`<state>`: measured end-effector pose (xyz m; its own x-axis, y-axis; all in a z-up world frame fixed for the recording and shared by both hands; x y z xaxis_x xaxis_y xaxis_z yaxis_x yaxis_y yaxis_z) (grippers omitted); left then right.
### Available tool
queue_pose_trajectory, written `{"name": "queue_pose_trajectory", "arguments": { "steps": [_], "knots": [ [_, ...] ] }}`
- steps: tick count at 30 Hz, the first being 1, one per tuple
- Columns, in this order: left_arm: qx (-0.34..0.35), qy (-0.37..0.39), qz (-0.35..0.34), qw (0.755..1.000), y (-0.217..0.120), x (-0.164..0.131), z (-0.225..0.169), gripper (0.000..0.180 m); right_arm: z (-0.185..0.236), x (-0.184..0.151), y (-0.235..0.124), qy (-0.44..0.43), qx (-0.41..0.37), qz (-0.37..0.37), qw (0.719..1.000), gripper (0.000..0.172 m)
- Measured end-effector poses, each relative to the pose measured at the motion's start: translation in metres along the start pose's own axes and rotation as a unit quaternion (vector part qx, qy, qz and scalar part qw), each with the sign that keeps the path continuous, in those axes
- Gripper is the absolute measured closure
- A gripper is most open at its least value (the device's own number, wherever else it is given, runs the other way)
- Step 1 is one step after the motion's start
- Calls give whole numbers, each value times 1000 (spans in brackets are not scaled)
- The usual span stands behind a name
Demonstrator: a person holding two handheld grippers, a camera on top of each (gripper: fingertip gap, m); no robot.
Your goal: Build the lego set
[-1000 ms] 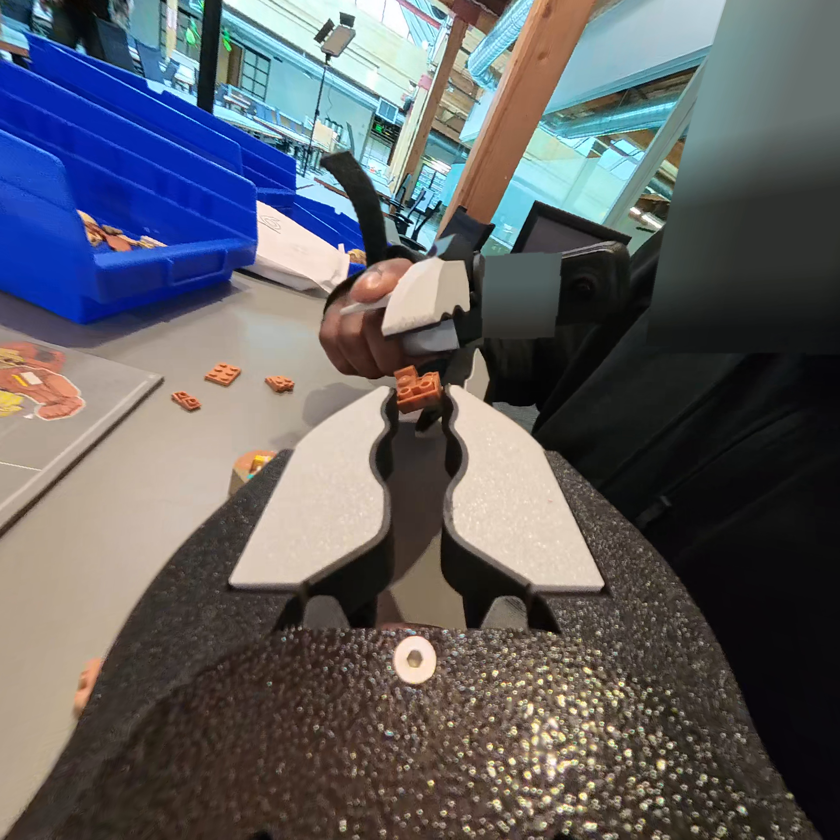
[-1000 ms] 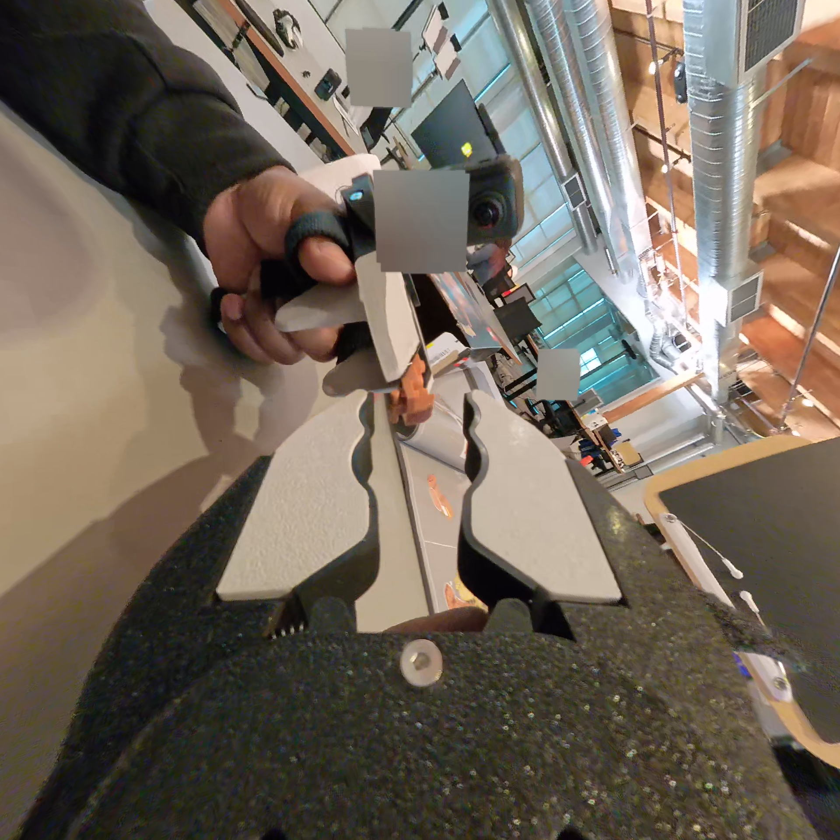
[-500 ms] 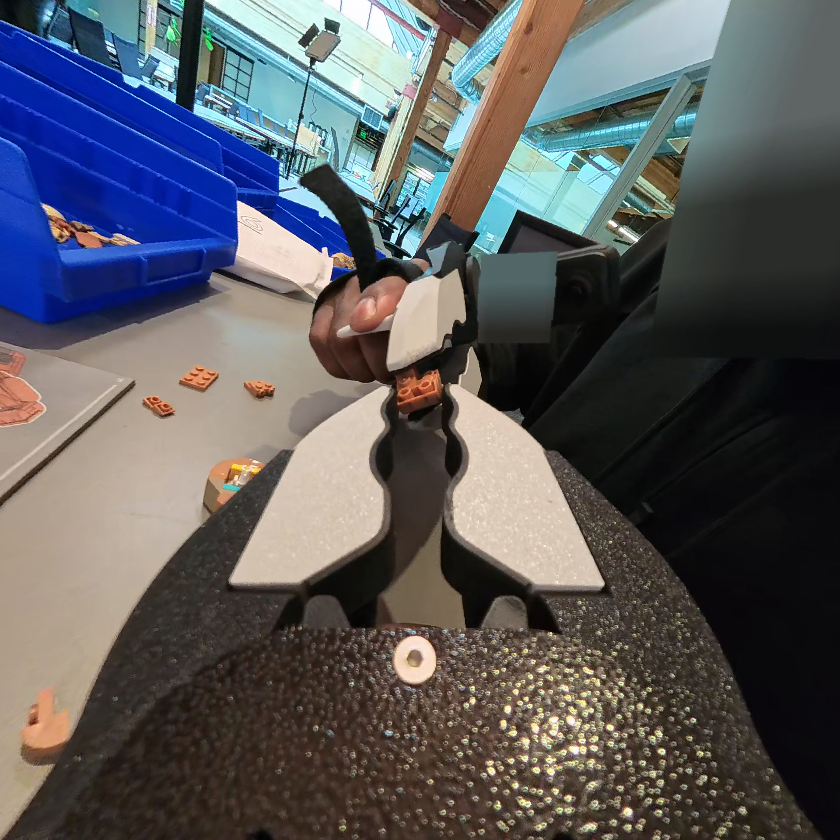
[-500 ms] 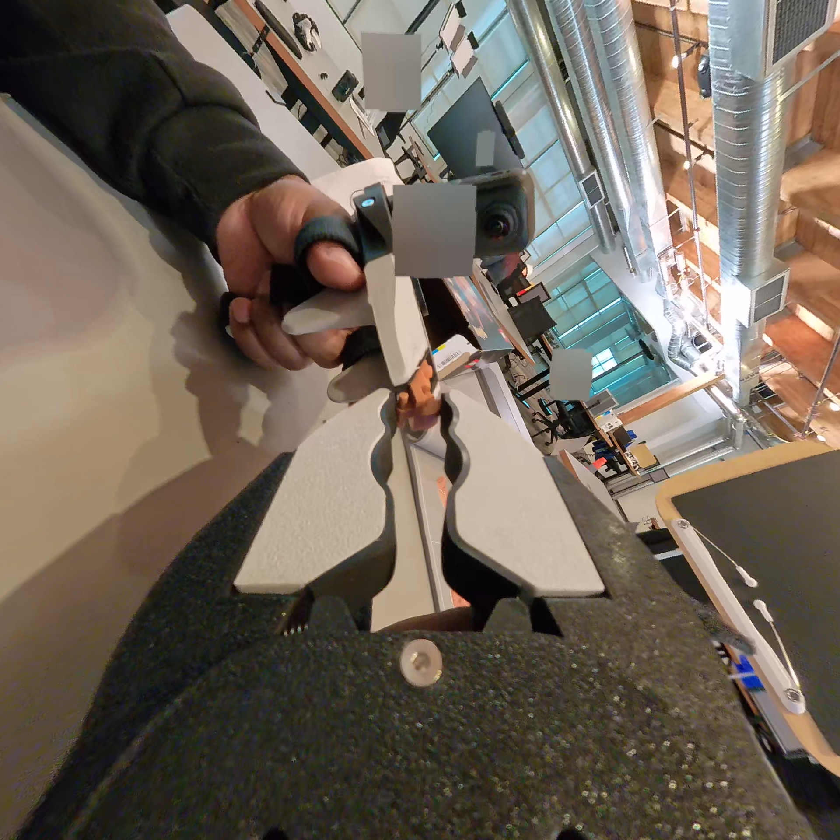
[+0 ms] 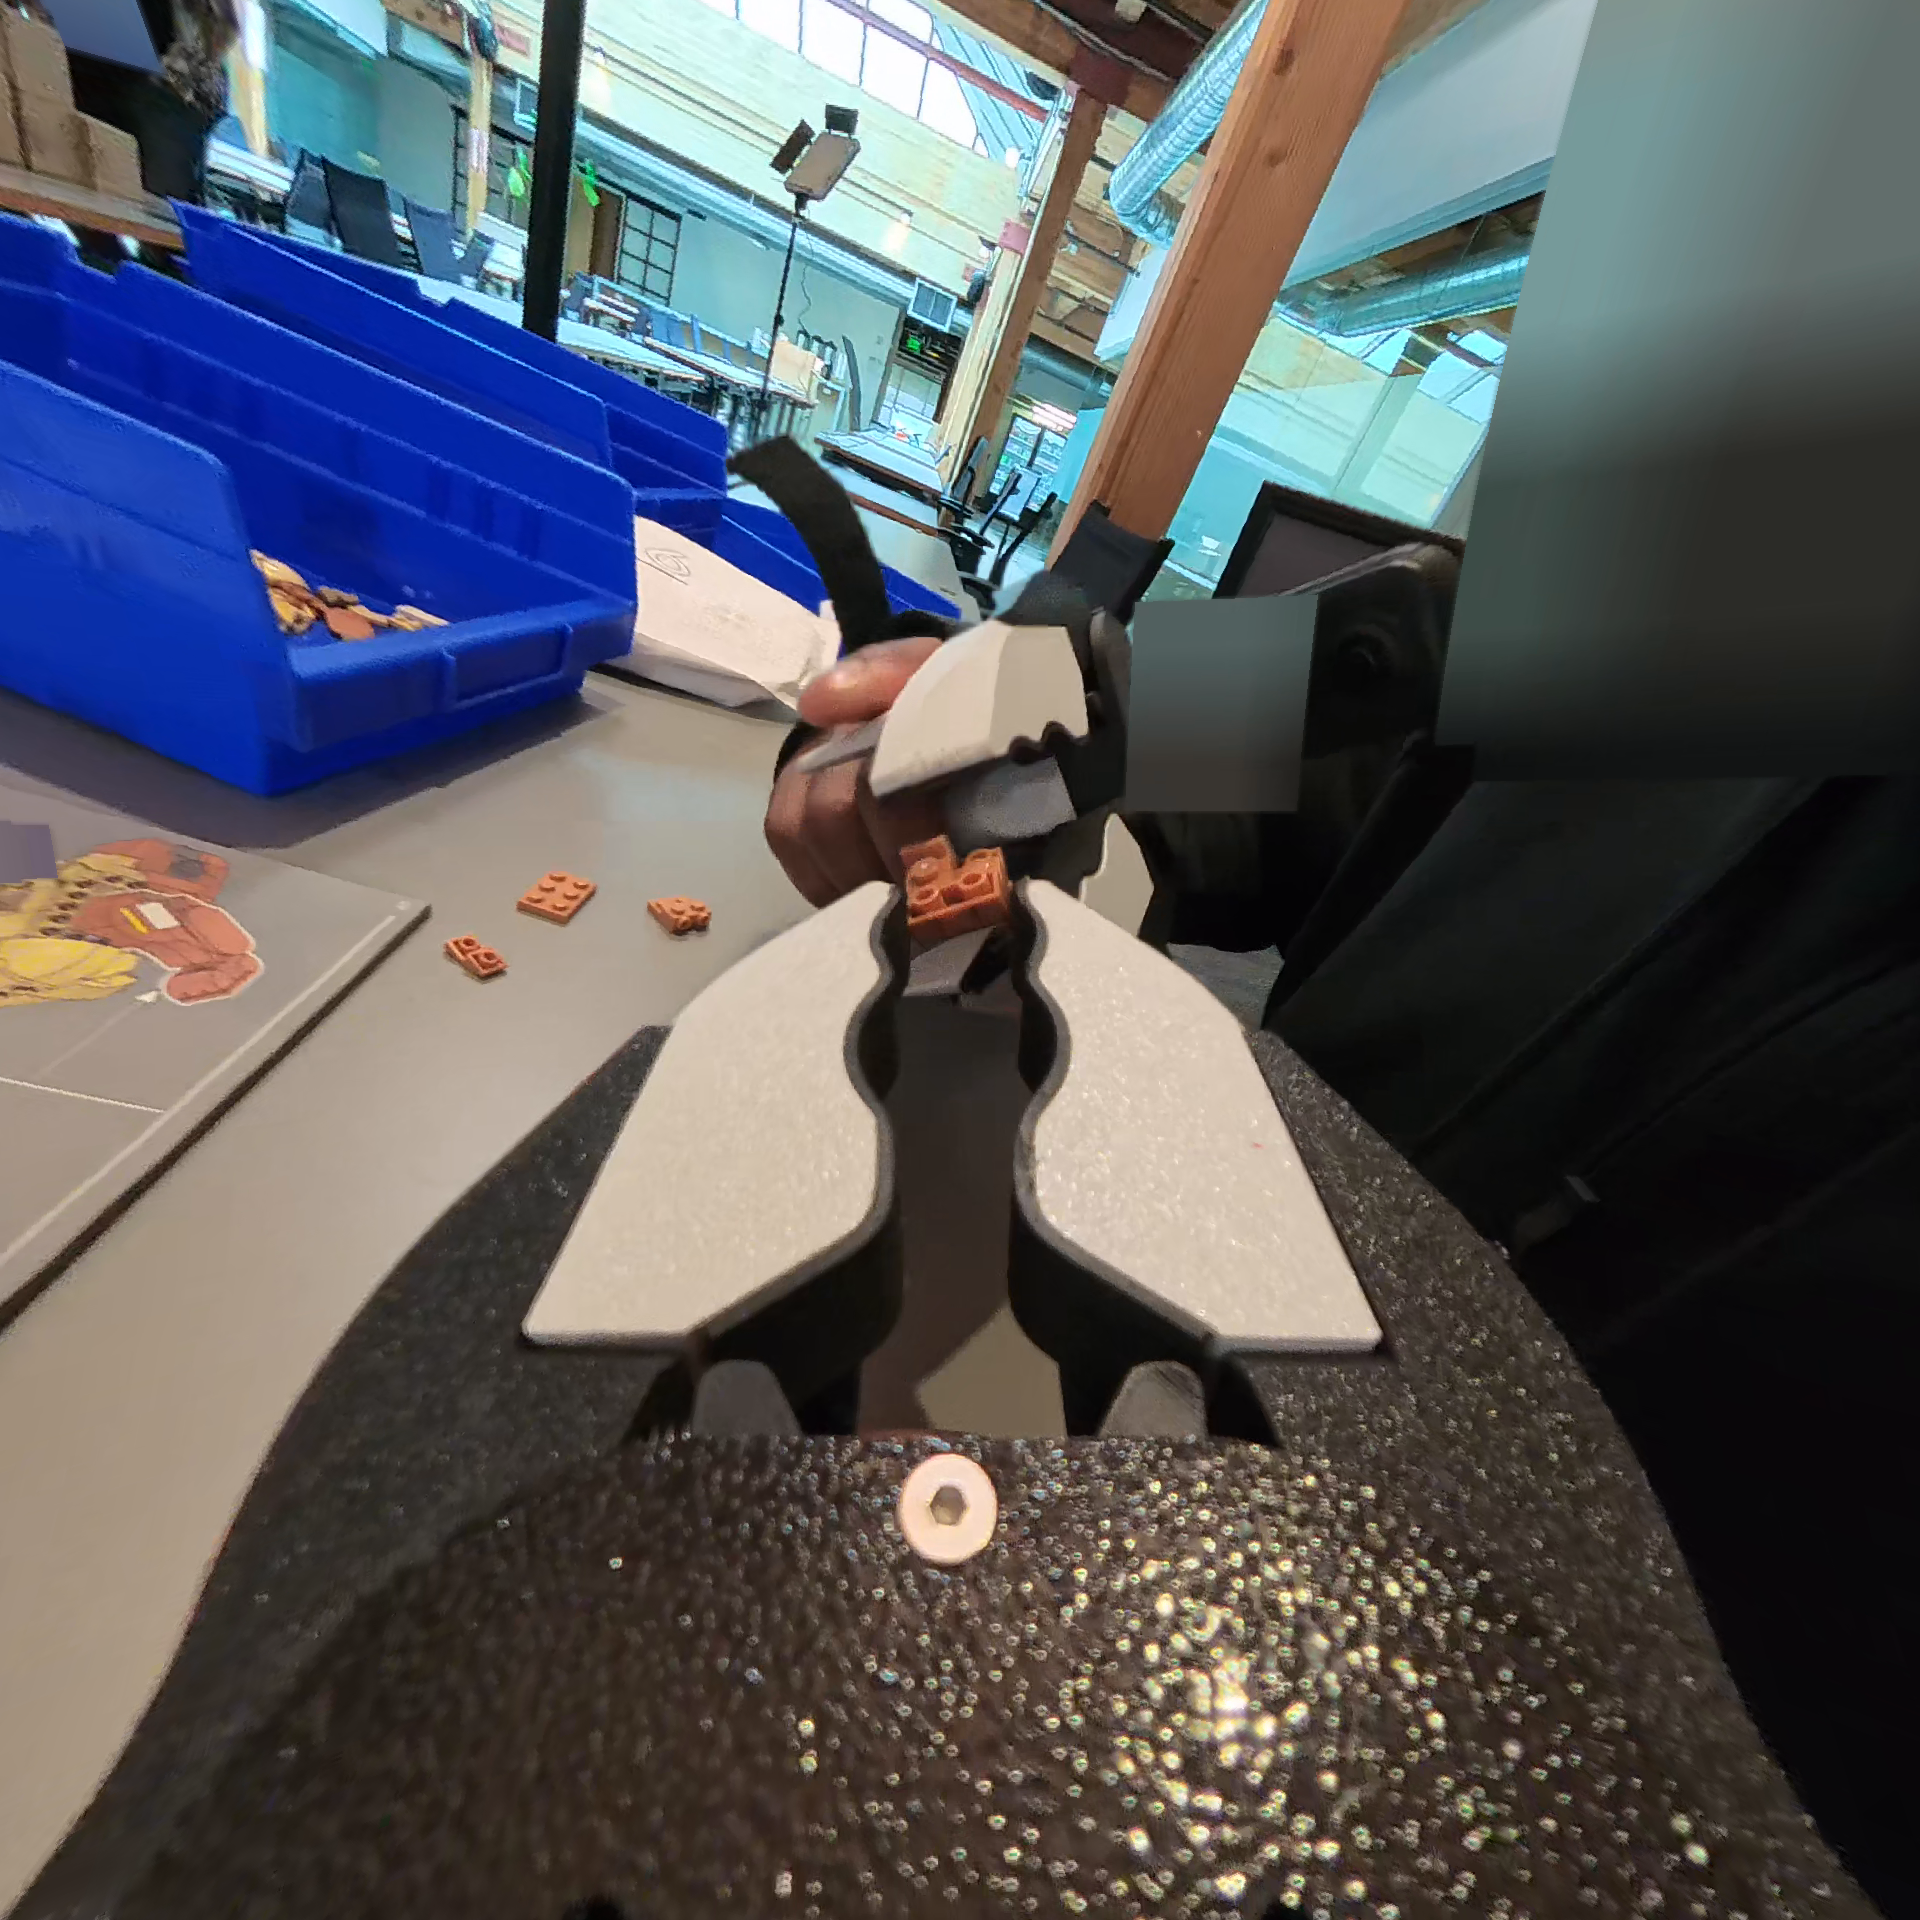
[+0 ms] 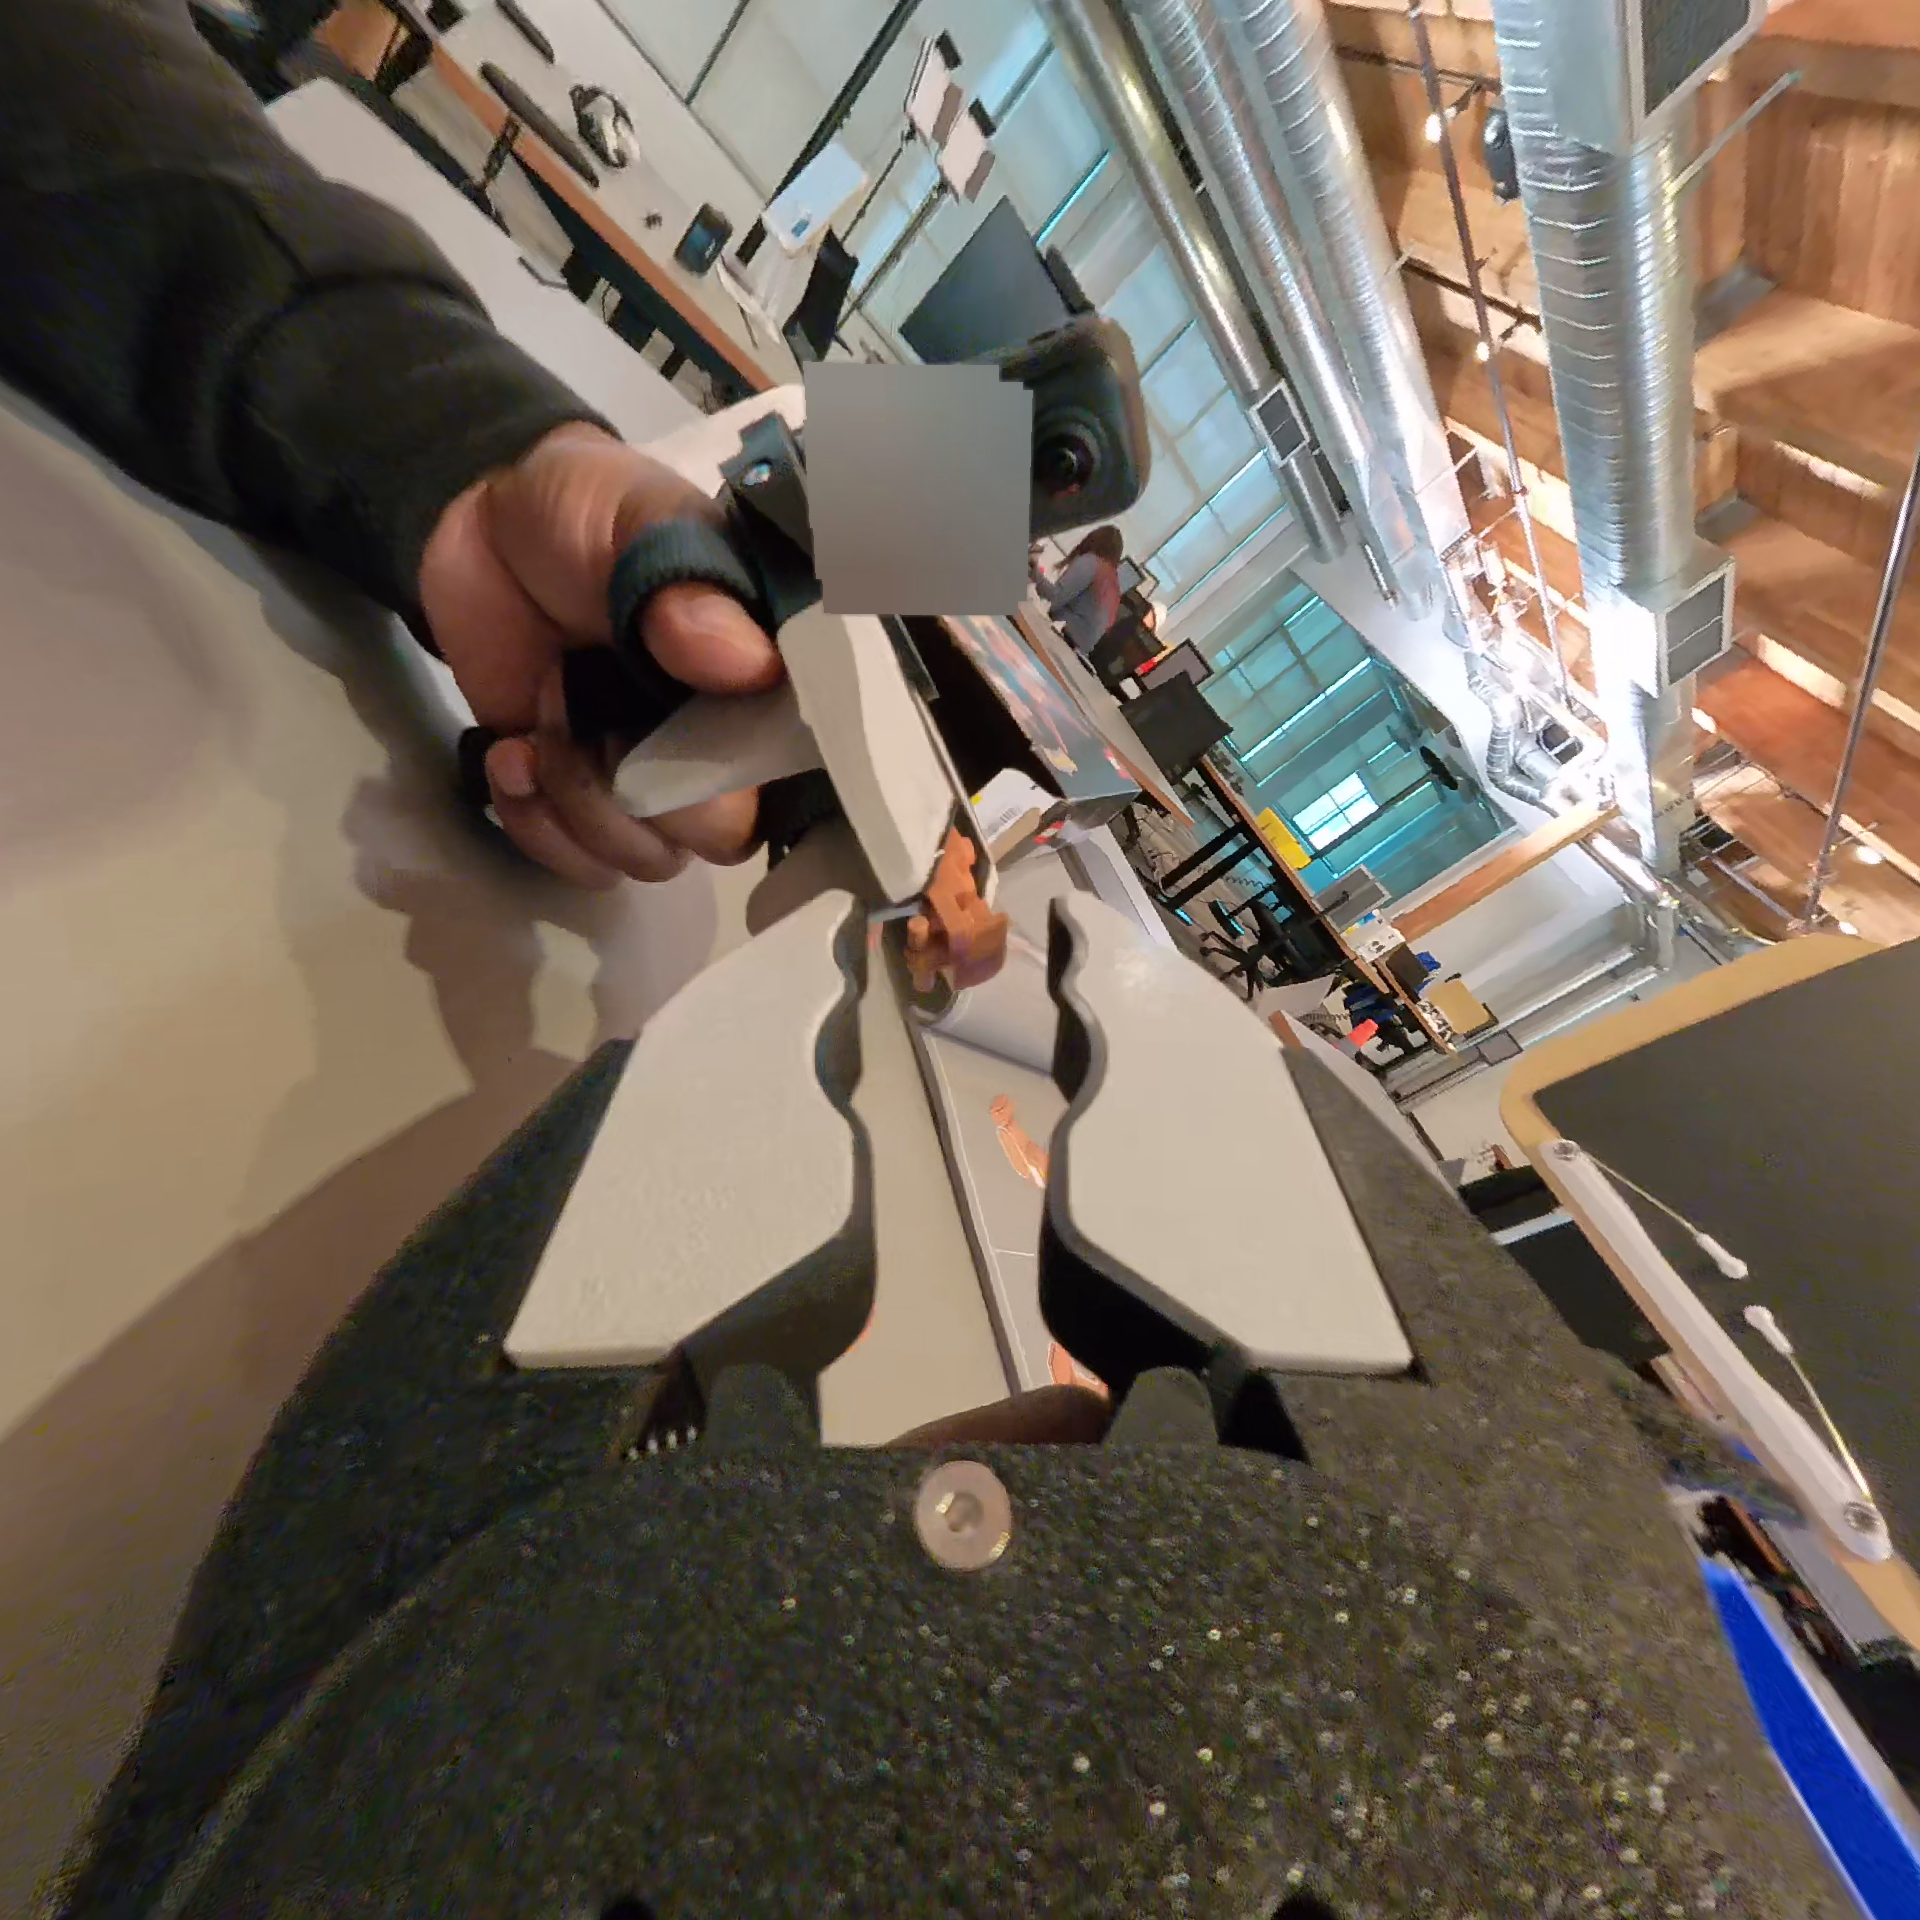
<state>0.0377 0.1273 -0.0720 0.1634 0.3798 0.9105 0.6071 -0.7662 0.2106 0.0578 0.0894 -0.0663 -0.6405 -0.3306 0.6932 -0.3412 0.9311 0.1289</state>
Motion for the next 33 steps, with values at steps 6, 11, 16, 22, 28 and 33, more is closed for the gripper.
{"name": "queue_pose_trajectory", "arguments": {
  "steps": [6,11,16,22,28,33],
  "knots": [
    [21,33,12,999,-10,2,9,163,-1,-8,-2,-5,0,15,1000,137],
    [61,122,76,988,-27,0,21,163,2,-13,-2,7,3,29,1000,143],
    [120,180,91,972,-43,8,36,163,4,-21,-2,50,14,46,998,162],
    [190,215,106,952,-61,10,58,163,3,-29,-3,94,14,64,993,172],
    [242,227,138,933,-72,6,72,163,8,-35,-2,129,23,72,989,172],
    [245,218,138,935,-73,6,73,163,12,-40,-1,159,30,80,984,172]
  ]
}}
Point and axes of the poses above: each gripper's, where its closed fingertips meet, y out along the fingers, x out of its top, z = x × y across the jaws, the point moved 3 cm from there along -y, back along the fingers, and after that the axes turned 12 degrees about -z, right-handed, at the moved point
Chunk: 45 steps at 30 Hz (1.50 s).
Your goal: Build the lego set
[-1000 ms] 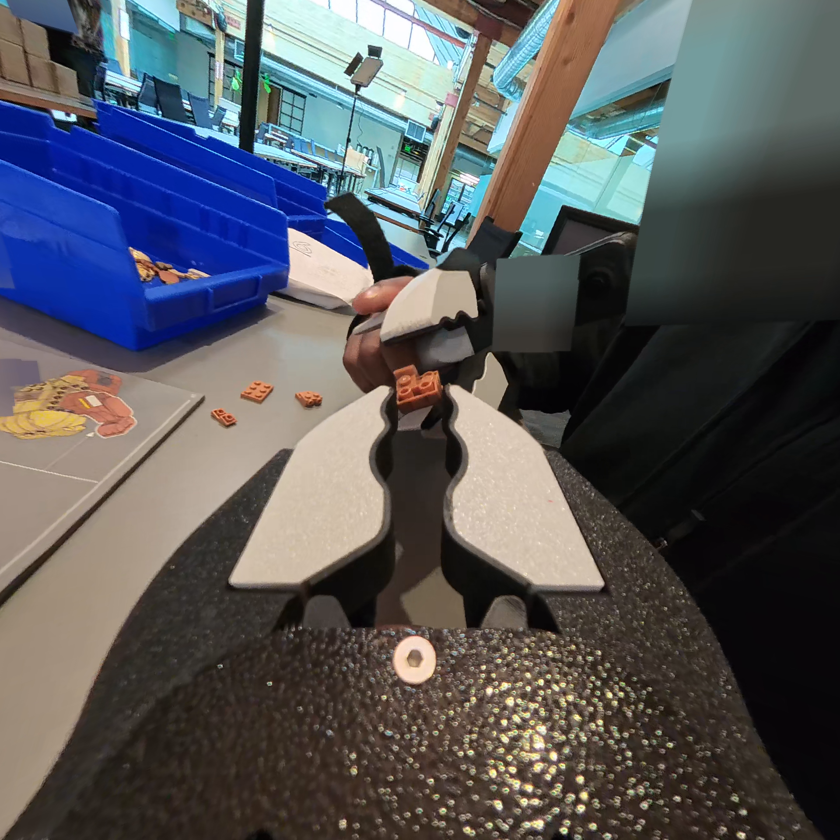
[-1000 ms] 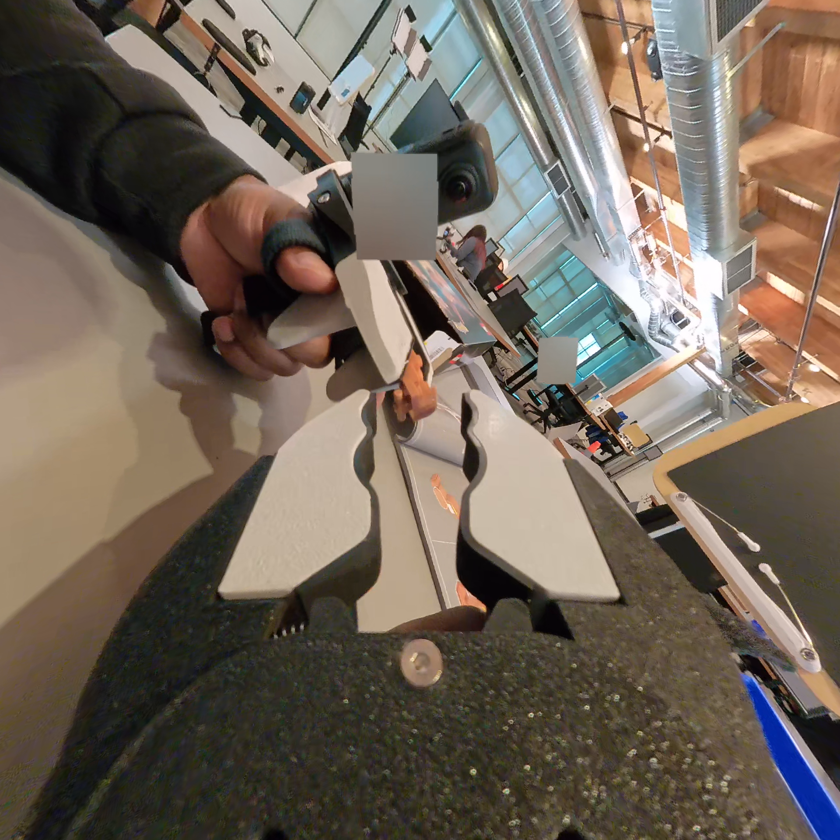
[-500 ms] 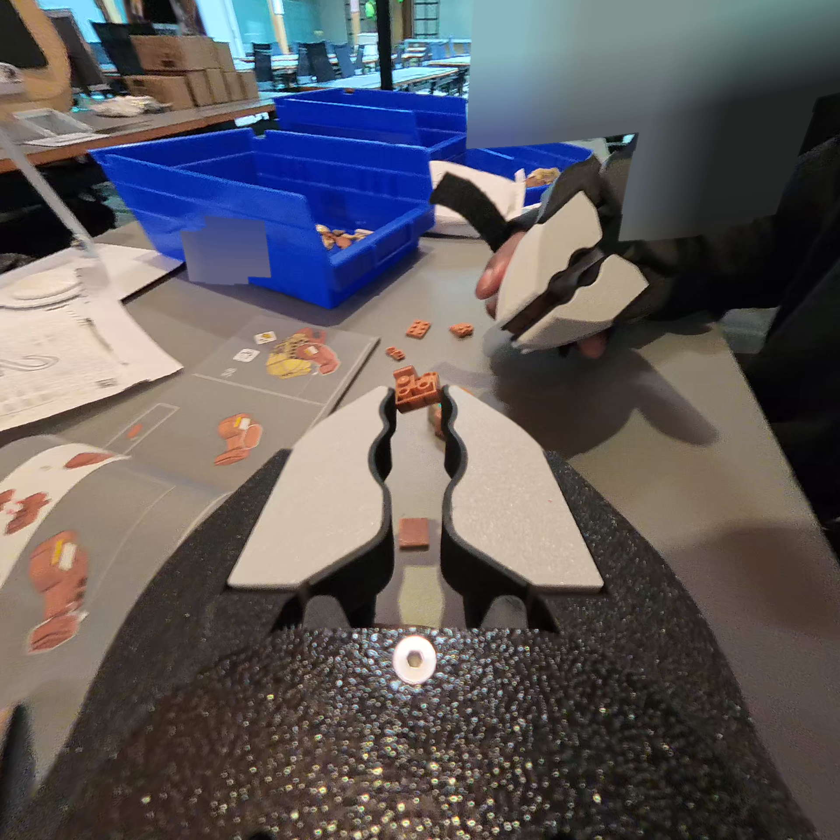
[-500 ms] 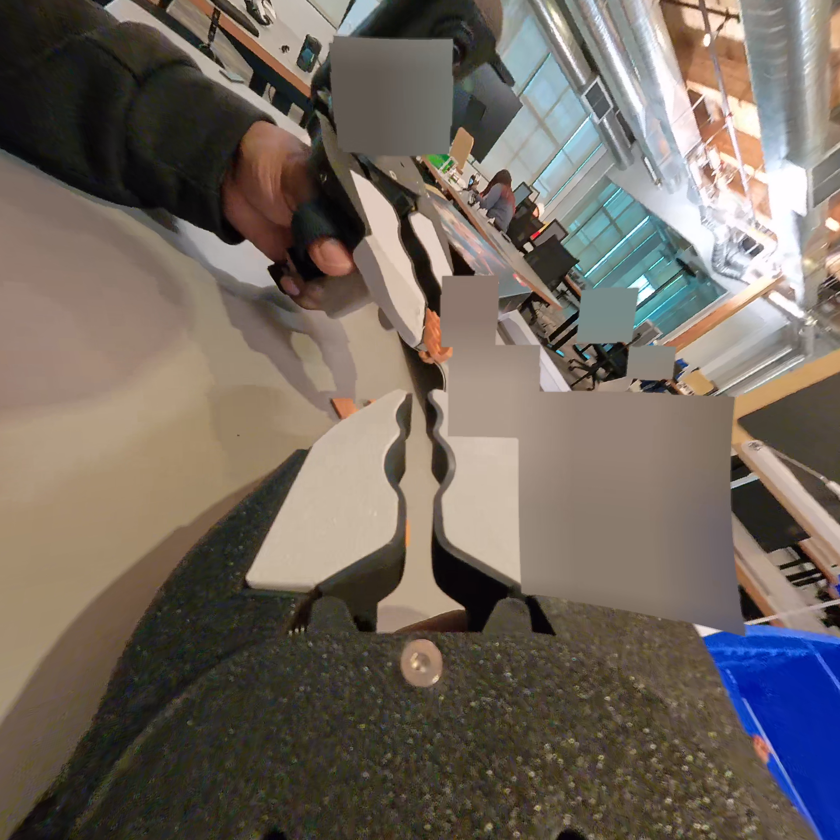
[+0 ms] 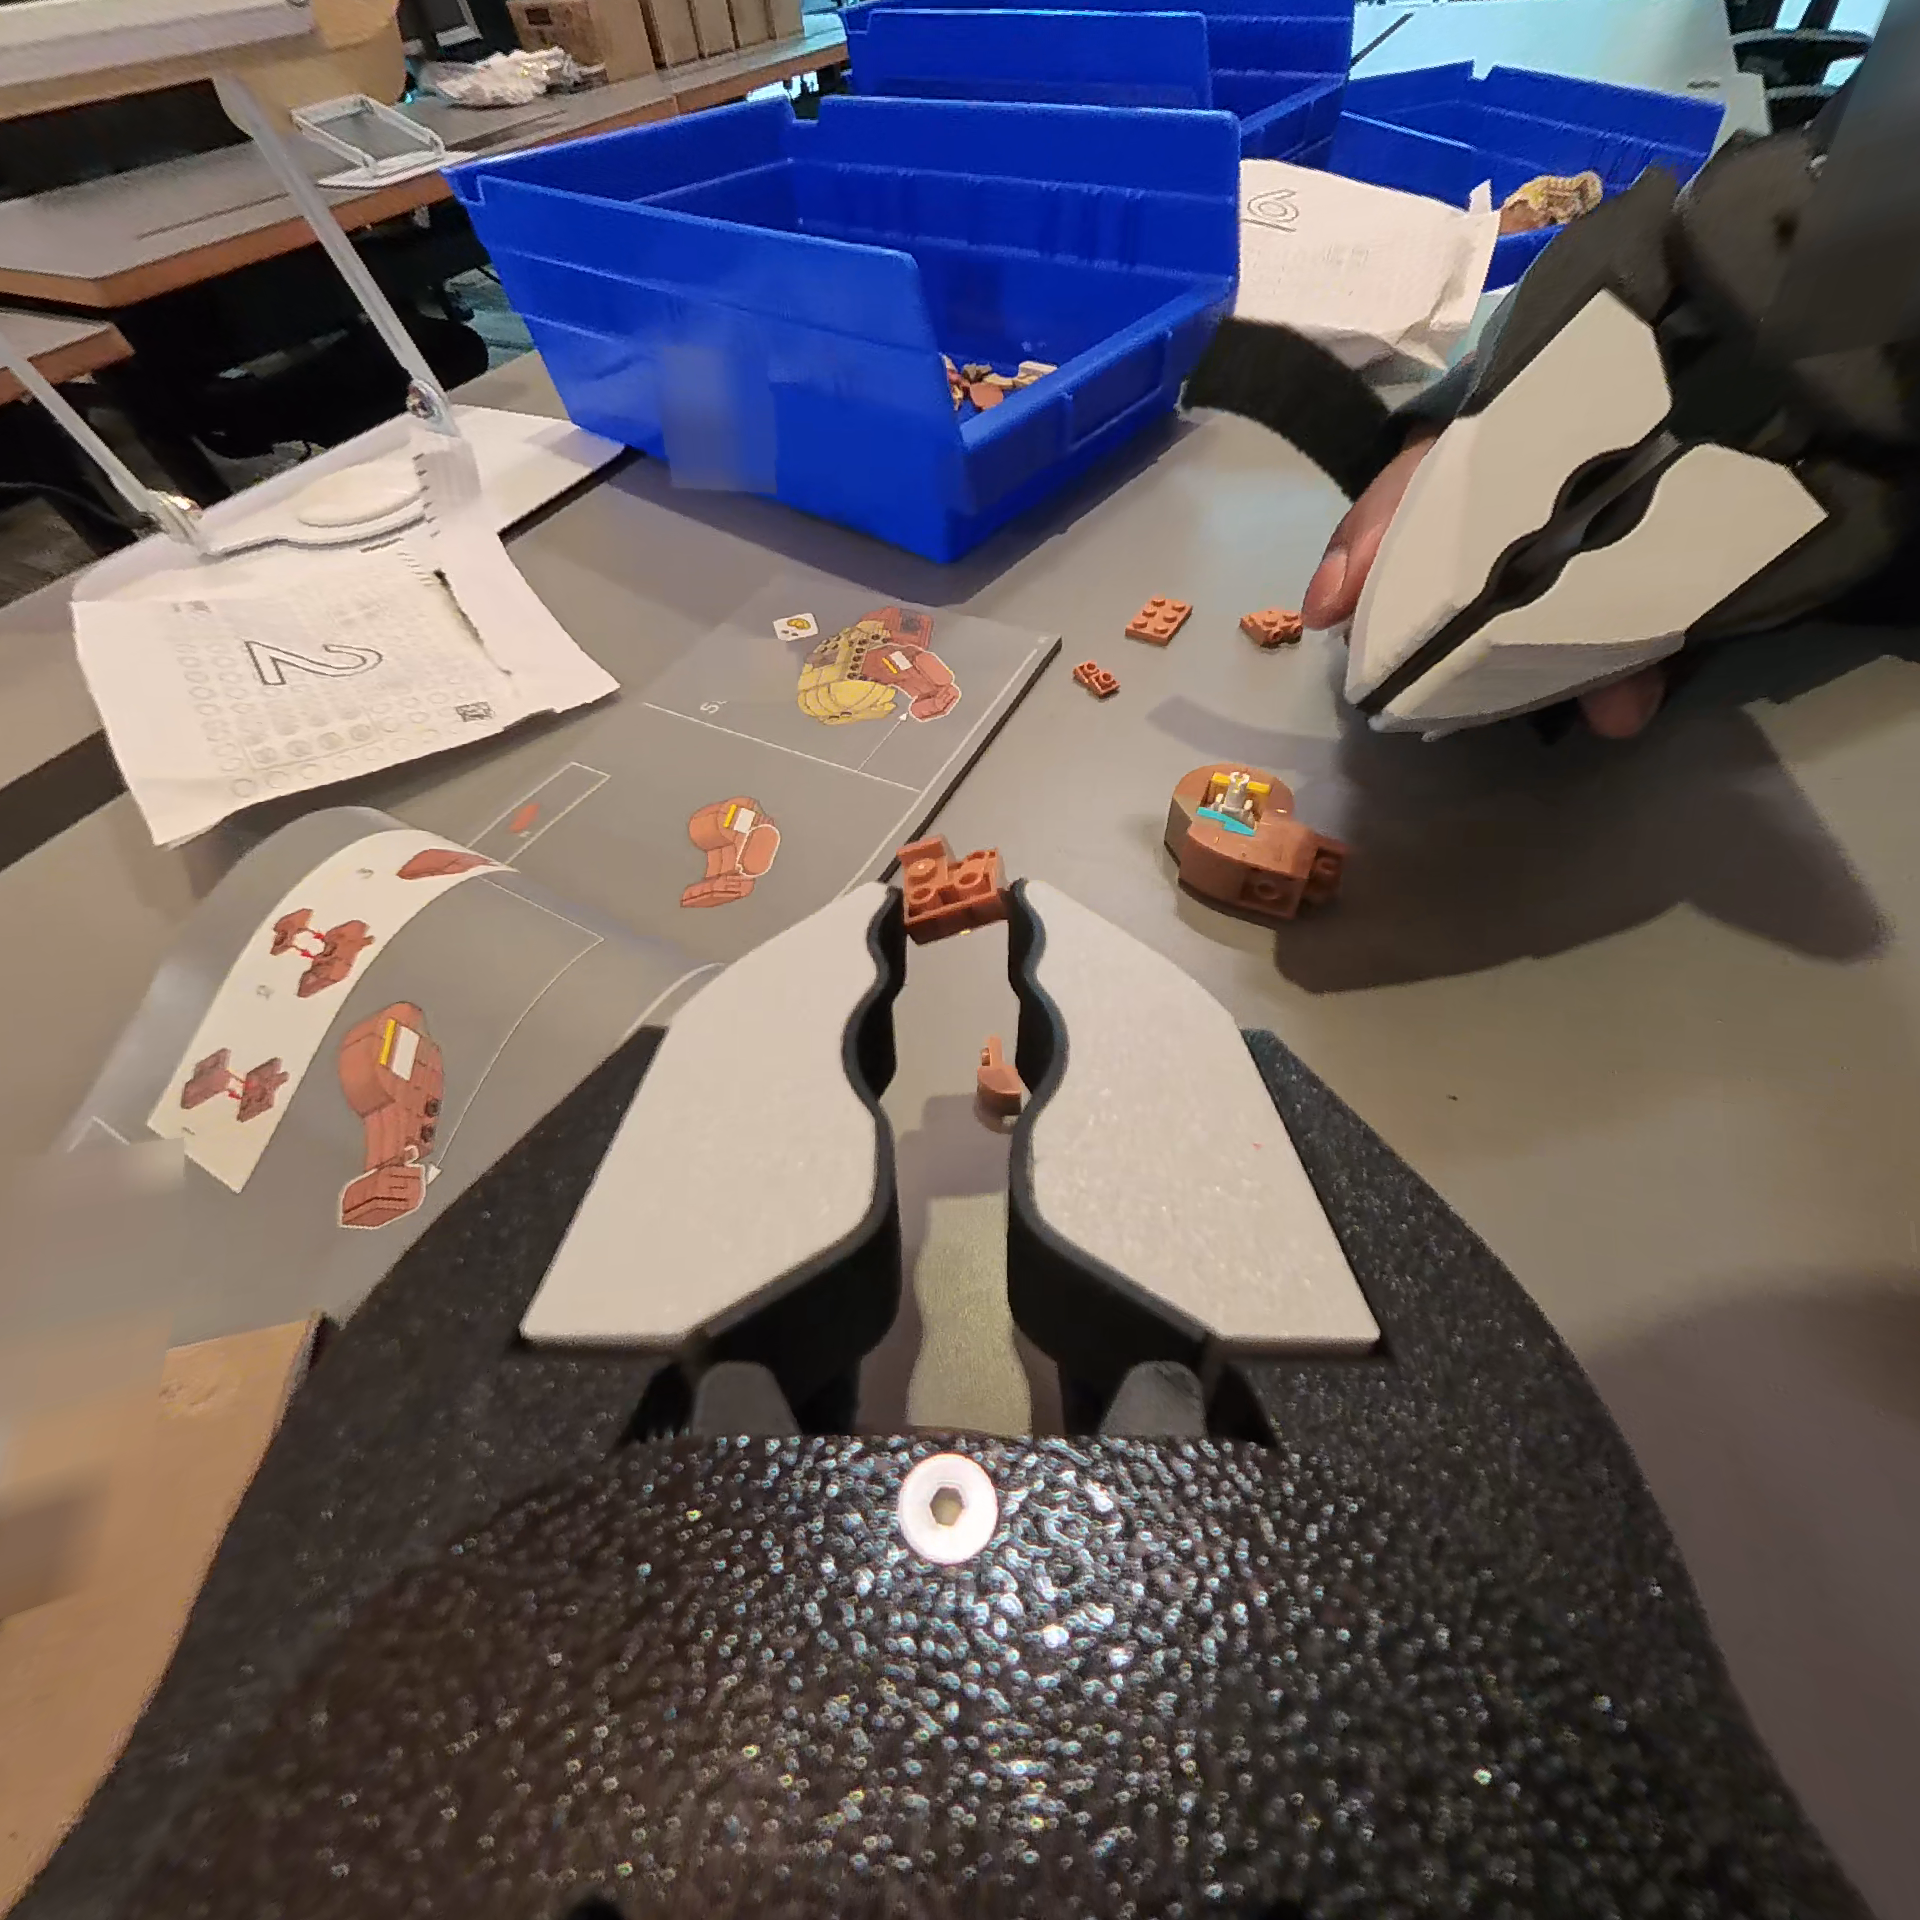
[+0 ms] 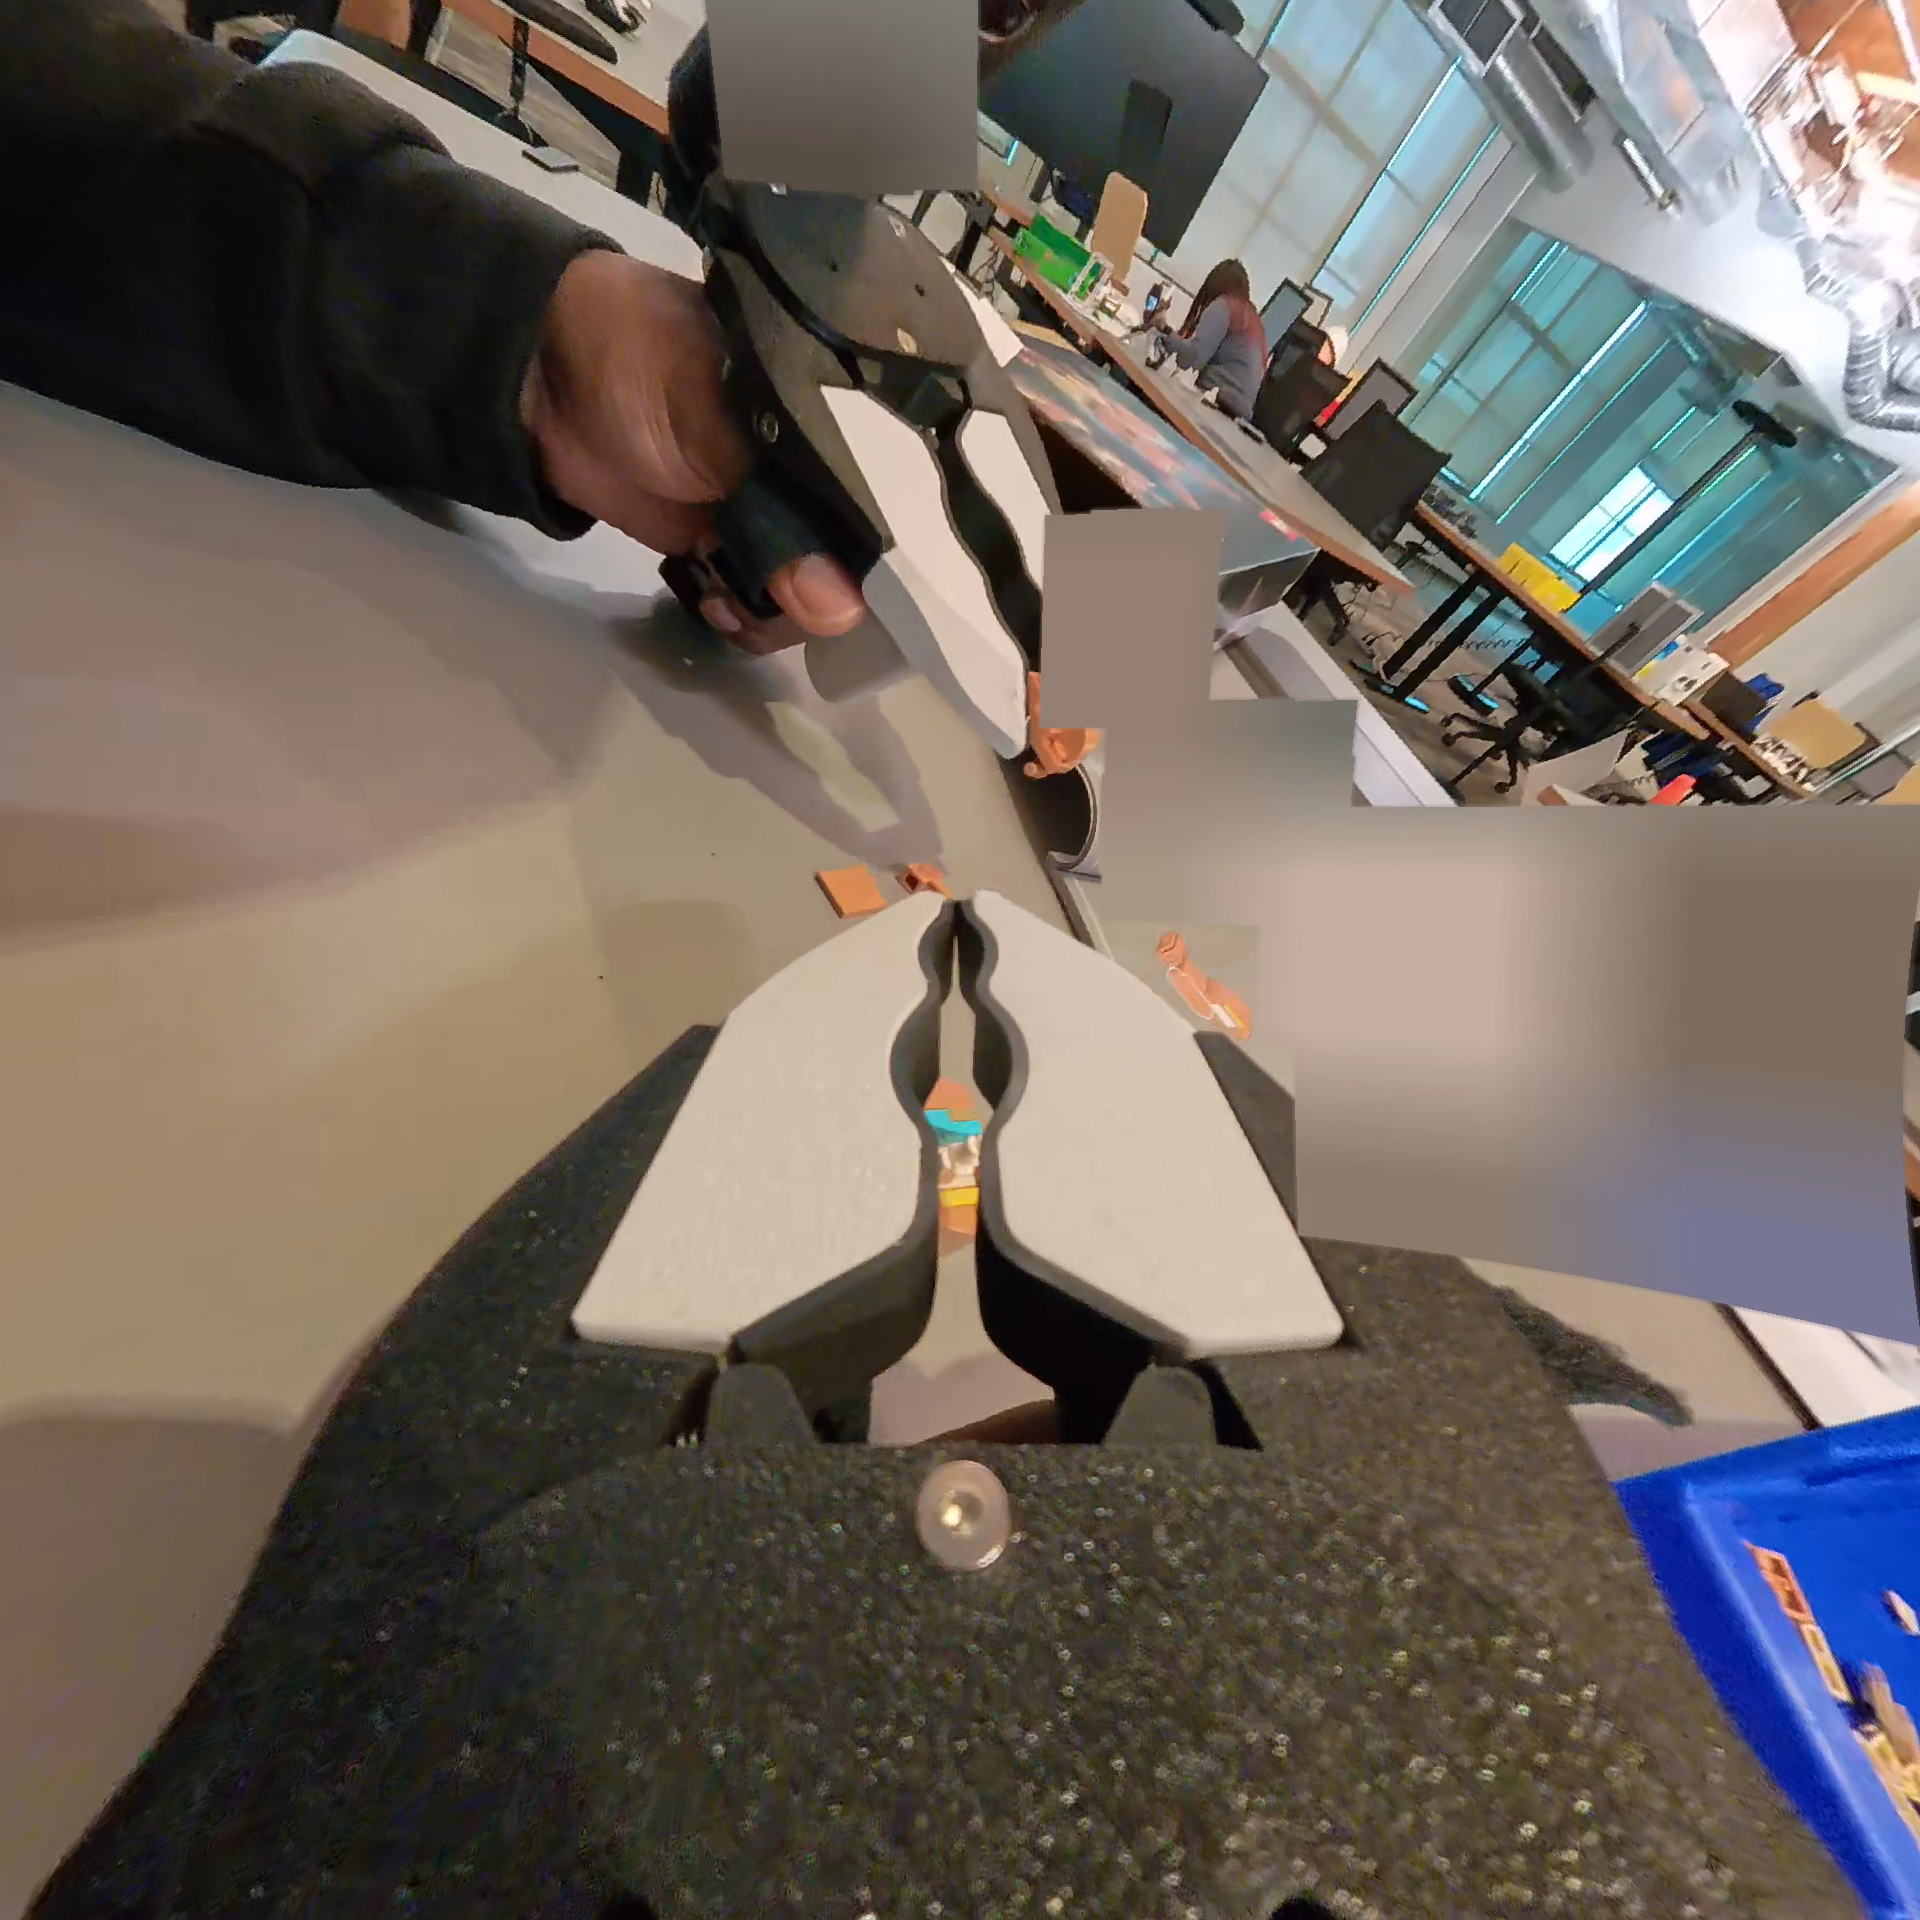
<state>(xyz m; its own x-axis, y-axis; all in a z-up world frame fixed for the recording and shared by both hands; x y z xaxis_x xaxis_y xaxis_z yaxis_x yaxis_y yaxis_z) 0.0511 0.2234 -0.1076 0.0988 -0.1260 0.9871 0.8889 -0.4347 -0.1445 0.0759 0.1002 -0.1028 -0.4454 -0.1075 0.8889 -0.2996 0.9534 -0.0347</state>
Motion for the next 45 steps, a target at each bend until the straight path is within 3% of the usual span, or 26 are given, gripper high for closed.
{"name": "queue_pose_trajectory", "arguments": {
  "steps": [37,40,45],
  "knots": [
    [25,-16,21,999,-5,-5,9,163,7,-8,3,-14,25,36,999,172],
    [6,-47,-12,999,-6,4,6,163,9,-10,4,-24,28,44,998,172],
    [-36,-172,-92,980,-13,20,8,163,10,-11,4,-29,27,49,998,172]
  ]
}}
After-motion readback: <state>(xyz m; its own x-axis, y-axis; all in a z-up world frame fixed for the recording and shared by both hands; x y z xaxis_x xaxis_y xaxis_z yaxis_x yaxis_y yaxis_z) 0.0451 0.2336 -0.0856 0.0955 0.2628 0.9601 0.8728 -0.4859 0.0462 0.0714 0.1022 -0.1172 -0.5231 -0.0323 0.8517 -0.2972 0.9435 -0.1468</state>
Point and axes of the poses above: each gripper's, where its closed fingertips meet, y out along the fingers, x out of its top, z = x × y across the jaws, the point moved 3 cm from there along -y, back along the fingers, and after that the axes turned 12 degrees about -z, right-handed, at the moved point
